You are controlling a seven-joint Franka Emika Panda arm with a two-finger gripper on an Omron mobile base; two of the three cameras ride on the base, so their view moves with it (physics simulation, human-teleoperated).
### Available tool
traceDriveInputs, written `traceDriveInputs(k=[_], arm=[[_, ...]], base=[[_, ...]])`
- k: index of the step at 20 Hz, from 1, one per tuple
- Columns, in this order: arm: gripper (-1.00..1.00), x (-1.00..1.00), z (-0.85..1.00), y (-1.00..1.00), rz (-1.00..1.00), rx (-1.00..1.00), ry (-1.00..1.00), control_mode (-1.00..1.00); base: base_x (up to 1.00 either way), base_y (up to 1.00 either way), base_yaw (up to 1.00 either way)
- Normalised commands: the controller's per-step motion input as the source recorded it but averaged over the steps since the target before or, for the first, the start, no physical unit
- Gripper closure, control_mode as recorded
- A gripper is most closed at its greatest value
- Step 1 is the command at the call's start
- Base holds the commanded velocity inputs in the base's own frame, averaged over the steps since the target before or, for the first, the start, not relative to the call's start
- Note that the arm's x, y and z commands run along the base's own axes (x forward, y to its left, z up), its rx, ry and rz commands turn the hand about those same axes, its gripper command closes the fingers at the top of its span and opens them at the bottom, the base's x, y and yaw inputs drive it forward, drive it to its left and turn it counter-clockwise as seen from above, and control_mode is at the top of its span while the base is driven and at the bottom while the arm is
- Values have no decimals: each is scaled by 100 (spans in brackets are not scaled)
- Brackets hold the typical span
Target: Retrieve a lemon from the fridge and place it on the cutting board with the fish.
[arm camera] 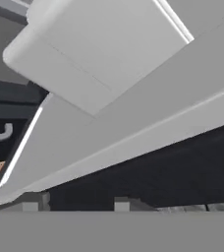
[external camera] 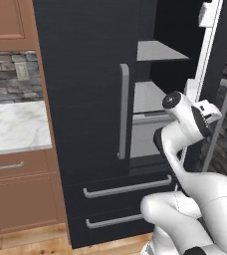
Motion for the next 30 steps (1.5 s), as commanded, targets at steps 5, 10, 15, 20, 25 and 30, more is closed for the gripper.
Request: traceDriveInputs(k=[5, 10, 15, 20, 25, 30], arm=[[-100, 0, -42, -100, -16, 0, 0, -100], [-100, 0, -29, -100, -15, -1, 0, -100], [-100, -39, 11, 13, -11, 0, -7, -100], [-100, -16, 33, 100, -7, 6, -4, -100], [-100, 43, -5, 98, 5, 39, -1, -100], [-100, 18, -1, 100, 26, 40, -2, -100]], base=[[0, 0, 0], [0, 0, 0], [0, 0, 0], [0, 0, 0], [0, 0, 0], [0, 0, 0]])
